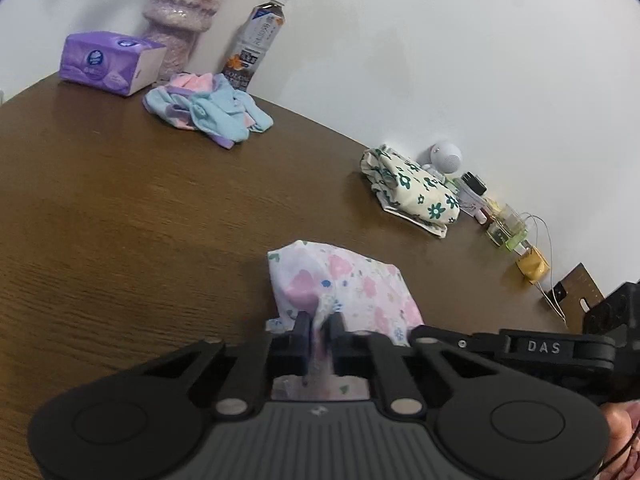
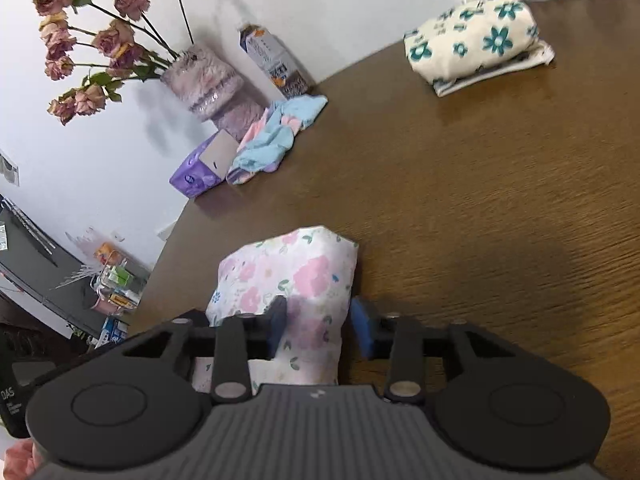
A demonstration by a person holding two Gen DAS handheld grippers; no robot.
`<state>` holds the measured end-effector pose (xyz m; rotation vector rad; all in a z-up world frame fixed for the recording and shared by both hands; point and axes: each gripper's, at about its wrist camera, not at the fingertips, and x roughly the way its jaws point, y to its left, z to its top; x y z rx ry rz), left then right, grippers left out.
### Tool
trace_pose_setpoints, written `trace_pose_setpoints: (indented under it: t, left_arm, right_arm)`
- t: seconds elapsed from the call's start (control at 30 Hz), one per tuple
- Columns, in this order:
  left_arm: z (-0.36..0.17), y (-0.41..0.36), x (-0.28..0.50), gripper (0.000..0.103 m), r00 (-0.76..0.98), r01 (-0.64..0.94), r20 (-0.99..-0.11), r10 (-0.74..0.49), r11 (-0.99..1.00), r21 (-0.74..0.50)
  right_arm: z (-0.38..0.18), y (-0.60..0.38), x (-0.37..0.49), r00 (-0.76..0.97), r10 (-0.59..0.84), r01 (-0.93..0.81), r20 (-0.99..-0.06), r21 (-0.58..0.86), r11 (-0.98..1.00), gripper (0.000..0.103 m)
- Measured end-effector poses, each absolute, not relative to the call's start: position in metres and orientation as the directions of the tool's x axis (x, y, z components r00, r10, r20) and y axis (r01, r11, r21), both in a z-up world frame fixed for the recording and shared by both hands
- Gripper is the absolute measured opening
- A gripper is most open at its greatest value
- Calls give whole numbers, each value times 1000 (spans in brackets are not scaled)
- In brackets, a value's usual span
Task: Fold clothes
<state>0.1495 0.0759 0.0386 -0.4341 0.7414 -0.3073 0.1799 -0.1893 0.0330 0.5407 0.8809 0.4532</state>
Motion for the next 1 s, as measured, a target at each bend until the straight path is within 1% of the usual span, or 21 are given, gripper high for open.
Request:
trace_pose_setpoints:
  t: [0.03,0.07,0.13,0.2,0.23,0.27,0.33,0.37,0.4,0.43,0.47,0.53,0.57,0.63,0.7,0.77,0.8,0.83,0.9,0.97,1.0]
  left_arm:
    - [39,77,151,21,706,110,-576,-412,867,-486]
    - [40,78,152,45,713,103,-571,-408,866,-490]
    - [41,81,155,68,723,93,-562,-403,862,-498]
    - [38,82,161,50,709,102,-560,-428,848,-520]
    - [37,83,165,17,702,106,-559,-441,841,-530]
    - [35,83,168,7,695,110,-558,-453,834,-540]
    - [35,85,172,8,696,115,-549,-463,826,-551]
    - [36,87,172,20,703,112,-542,-461,824,-555]
    - [35,89,173,31,708,93,-541,-454,819,-566]
    - [34,91,176,59,708,71,-546,-448,814,-577]
    - [32,93,178,65,709,57,-545,-448,806,-589]
    - [28,96,183,56,710,31,-543,-449,790,-612]
    - [26,97,185,36,703,32,-542,-460,782,-622]
    - [22,98,189,14,690,31,-540,-481,766,-642]
    - [22,100,190,17,690,29,-536,-486,759,-650]
    - [22,103,192,57,698,-1,-544,-465,759,-651]
    - [22,105,193,64,703,-24,-551,-449,759,-650]
    - [21,105,194,64,711,-42,-556,-431,763,-645]
    - [17,106,198,52,707,-49,-565,-426,767,-639]
    - [11,105,201,16,685,-25,-559,-466,753,-658]
    - [10,104,202,16,680,-18,-555,-479,746,-666]
  right_arm:
    - [31,-188,181,552,585,-151,-594,619,771,7]
    - [32,-187,180,554,585,-159,-593,614,773,7]
    - [34,-188,181,560,586,-168,-586,612,773,12]
    - [35,-191,186,580,574,-154,-579,613,775,44]
    - [35,-192,189,588,565,-148,-579,610,779,46]
    - [35,-191,192,590,558,-147,-584,602,785,43]
    - [33,-188,198,586,554,-145,-591,596,790,22]
    - [31,-188,200,576,566,-147,-590,607,781,7]
    - [30,-188,200,574,572,-151,-586,611,777,7]
    - [30,-189,200,572,578,-154,-581,616,772,7]
    - [30,-190,200,575,580,-152,-578,621,769,10]
    - [30,-194,205,589,570,-130,-573,628,767,29]
    - [30,-195,208,593,565,-121,-574,630,767,44]
    - [26,-194,214,590,559,-111,-583,627,771,41]
    - [21,-192,218,576,579,-108,-577,648,754,11]
    - [21,-190,218,574,588,-120,-570,652,749,10]
    - [22,-189,218,577,590,-126,-565,652,748,11]
    - [24,-190,218,582,592,-129,-557,656,744,13]
    - [25,-193,220,600,577,-115,-553,655,747,35]
    - [24,-193,223,608,559,-101,-564,644,758,36]
    - [22,-192,224,603,558,-98,-571,641,761,28]
